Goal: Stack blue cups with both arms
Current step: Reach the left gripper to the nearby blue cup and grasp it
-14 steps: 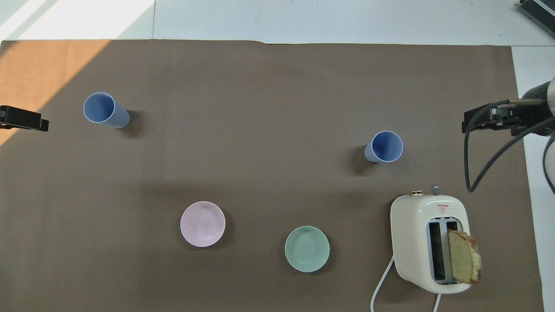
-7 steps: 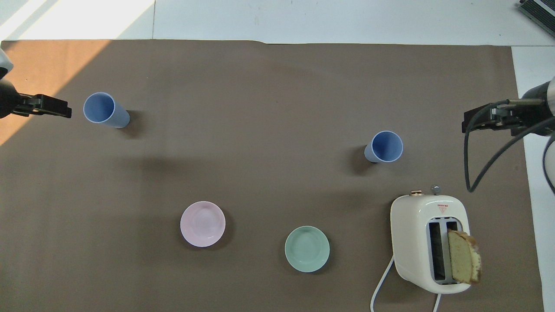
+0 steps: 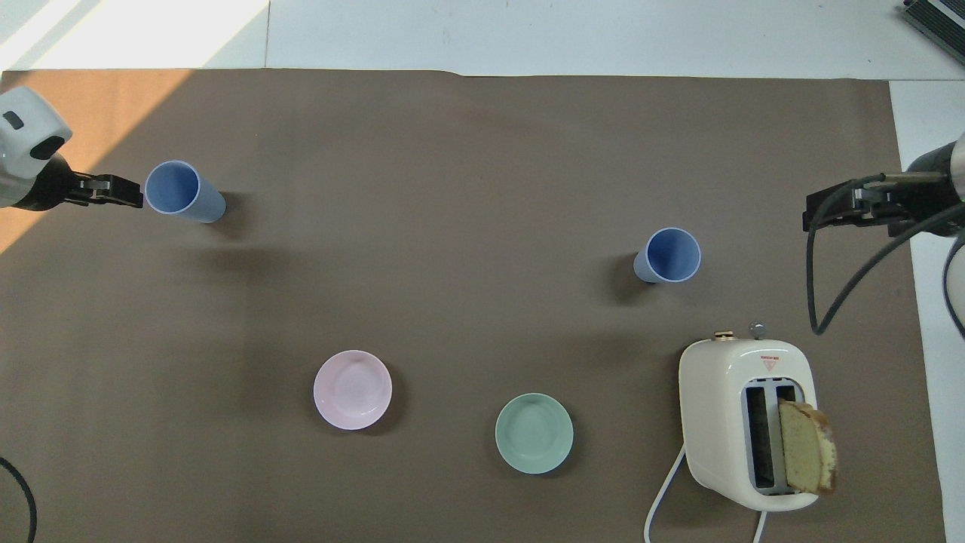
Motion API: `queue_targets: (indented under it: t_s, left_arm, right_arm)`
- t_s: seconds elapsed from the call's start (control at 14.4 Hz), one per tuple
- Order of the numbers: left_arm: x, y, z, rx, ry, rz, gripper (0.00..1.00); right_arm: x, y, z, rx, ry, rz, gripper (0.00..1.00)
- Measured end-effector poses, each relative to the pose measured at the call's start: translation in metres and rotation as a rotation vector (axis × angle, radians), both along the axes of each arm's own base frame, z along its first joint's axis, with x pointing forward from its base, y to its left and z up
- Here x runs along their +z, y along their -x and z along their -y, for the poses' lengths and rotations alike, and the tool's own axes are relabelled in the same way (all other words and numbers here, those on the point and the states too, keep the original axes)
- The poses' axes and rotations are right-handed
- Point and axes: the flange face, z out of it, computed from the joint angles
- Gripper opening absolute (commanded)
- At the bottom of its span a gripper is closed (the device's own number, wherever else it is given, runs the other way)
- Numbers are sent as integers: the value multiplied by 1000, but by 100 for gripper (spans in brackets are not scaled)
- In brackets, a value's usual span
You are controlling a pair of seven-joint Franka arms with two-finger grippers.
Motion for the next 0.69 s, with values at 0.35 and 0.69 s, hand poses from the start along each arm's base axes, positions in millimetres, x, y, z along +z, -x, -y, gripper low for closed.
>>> queue_targets:
  t_s: [0.35, 0.69]
  left_arm:
    - [-31, -9, 2, 3, 7, 26, 59]
    - [-48, -19, 5, 10, 11, 73, 55]
  right_arm:
    - [0, 0, -1, 4, 0, 0, 100]
    - [0, 0, -1, 12, 0, 0, 100]
